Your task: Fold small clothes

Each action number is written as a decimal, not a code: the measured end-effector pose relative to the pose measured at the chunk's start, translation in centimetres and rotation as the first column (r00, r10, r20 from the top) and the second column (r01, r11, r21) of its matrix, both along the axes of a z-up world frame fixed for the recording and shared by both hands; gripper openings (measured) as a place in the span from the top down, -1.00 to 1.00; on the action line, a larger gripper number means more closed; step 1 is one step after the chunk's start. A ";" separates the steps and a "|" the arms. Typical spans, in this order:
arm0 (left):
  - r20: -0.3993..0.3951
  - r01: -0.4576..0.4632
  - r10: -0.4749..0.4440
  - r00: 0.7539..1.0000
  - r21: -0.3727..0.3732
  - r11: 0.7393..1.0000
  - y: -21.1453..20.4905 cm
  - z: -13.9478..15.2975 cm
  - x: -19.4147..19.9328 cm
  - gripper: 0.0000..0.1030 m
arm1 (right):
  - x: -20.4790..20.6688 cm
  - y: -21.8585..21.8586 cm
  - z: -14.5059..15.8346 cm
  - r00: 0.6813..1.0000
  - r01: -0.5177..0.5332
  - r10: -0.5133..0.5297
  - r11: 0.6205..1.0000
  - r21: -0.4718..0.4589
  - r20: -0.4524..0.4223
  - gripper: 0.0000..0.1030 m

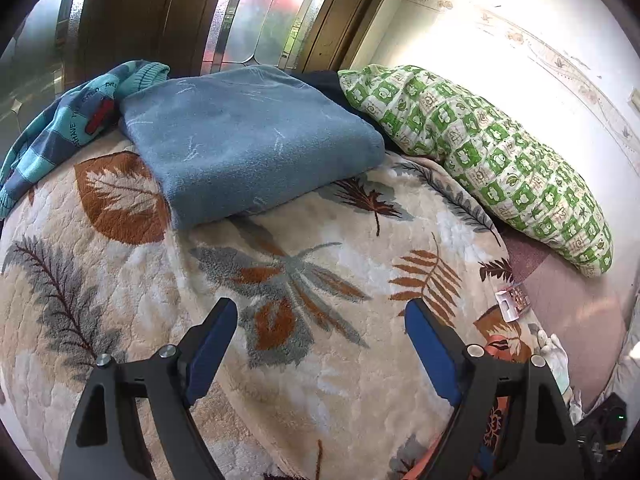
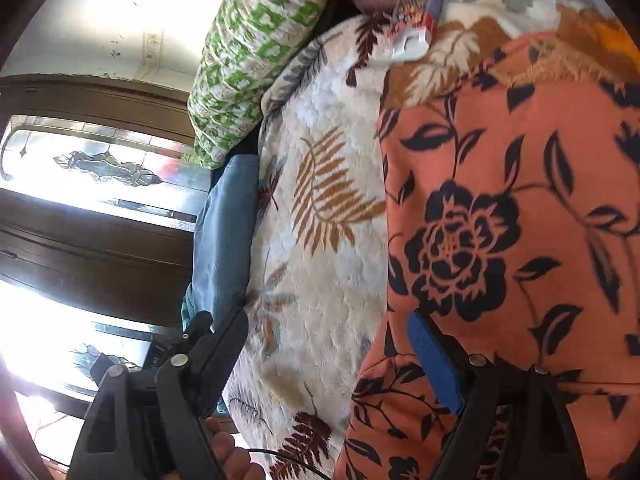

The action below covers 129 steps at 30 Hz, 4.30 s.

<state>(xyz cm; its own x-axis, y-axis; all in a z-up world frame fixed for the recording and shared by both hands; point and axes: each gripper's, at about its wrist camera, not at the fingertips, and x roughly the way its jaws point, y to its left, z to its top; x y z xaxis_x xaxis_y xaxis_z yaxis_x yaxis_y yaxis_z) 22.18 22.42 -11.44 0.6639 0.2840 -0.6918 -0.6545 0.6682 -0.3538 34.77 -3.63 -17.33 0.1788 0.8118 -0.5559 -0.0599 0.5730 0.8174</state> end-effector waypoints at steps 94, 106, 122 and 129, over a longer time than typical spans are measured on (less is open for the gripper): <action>-0.202 0.673 -0.647 0.735 0.336 0.659 -22.7 7.0 -18.1 -0.68 | -35.0 -23.1 13.8 0.825 0.517 -0.247 0.694 -0.501 0.509 -0.59; -0.382 0.587 -0.515 0.767 0.096 0.804 -12.3 -1.2 -20.7 -0.71 | -39.0 -33.2 7.3 0.861 0.505 -0.446 0.697 -0.509 0.244 -0.59; -0.288 0.589 -0.623 0.727 -0.204 0.782 -8.0 -4.7 -20.9 -0.62 | -39.8 -38.0 -0.3 0.862 0.463 -0.506 0.757 -0.461 0.035 -0.59; -0.074 0.526 -0.529 0.845 -0.055 0.849 -4.7 5.1 -26.5 -0.36 | -40.4 -38.7 -0.4 0.850 0.491 -0.526 0.766 -0.415 0.035 -0.59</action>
<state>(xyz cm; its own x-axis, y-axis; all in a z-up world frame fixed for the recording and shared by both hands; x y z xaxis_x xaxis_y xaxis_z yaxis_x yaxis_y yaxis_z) -4.29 17.75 -6.35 0.6471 -0.1155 -0.7536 -0.2341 0.9106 -0.3406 -5.67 -42.38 -17.72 0.4442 0.3220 -0.8360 0.3869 0.7727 0.5032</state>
